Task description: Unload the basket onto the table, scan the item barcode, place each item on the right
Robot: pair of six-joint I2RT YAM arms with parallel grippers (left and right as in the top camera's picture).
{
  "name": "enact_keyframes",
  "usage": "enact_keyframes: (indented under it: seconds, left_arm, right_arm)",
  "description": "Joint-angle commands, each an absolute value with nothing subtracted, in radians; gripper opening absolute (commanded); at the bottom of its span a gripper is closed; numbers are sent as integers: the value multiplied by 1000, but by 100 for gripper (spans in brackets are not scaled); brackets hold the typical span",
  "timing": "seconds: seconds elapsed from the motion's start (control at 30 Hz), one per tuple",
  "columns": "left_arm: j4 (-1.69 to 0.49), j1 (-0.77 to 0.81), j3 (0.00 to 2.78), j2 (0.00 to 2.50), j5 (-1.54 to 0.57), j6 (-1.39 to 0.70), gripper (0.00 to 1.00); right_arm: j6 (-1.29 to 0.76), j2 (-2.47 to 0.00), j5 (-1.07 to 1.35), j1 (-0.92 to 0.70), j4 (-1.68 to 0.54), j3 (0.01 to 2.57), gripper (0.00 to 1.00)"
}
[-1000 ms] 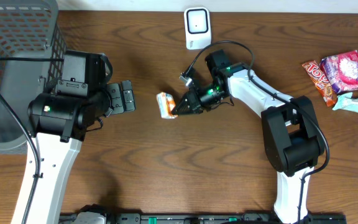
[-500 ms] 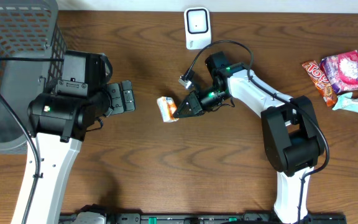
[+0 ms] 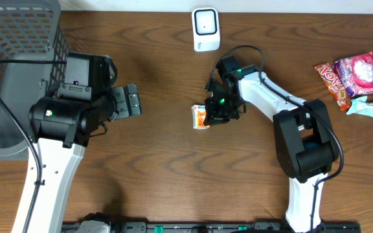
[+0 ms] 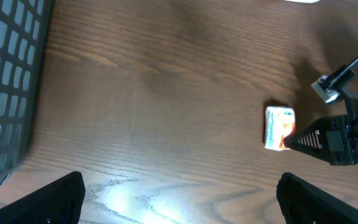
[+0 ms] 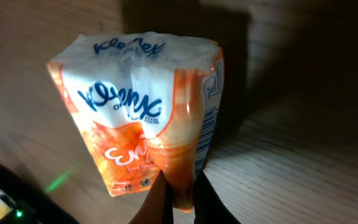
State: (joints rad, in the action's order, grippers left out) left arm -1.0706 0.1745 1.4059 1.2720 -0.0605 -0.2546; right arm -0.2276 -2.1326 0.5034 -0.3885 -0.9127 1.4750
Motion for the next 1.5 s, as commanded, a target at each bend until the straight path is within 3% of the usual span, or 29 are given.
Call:
enact_keyframes:
  seconds: [0.0, 0.13, 0.2, 0.3, 0.9, 1.3, 1.47]
  left_arm:
    - [-1073, 173, 1404, 1274, -47, -249, 98]
    - [-1073, 173, 1404, 1274, -47, -249, 98]
    - [-1073, 173, 1404, 1274, -47, -249, 98]
    - [-1073, 173, 1404, 1274, -47, -249, 98]
    - [-1073, 173, 1404, 1274, -47, -249, 98]
    - [-1073, 173, 1404, 1274, -47, -249, 98]
    - [-1073, 173, 1404, 1274, -47, -249, 98]
  right_arm:
    - [-282, -2138, 397, -362, -929, 1473, 4]
    - [-291, -2138, 390, -344, -936, 1473, 8]
    - [-292, -2138, 390, -337, -937, 1473, 20]
    - [-292, -2138, 391, -334, -940, 1473, 28]
    - [-279, -2138, 320, -341, -1238, 1759, 44]
    - [-274, -2138, 319, -368, -1273, 1809, 51]
    - [-273, -2138, 319, -368, -1310, 1863, 61]
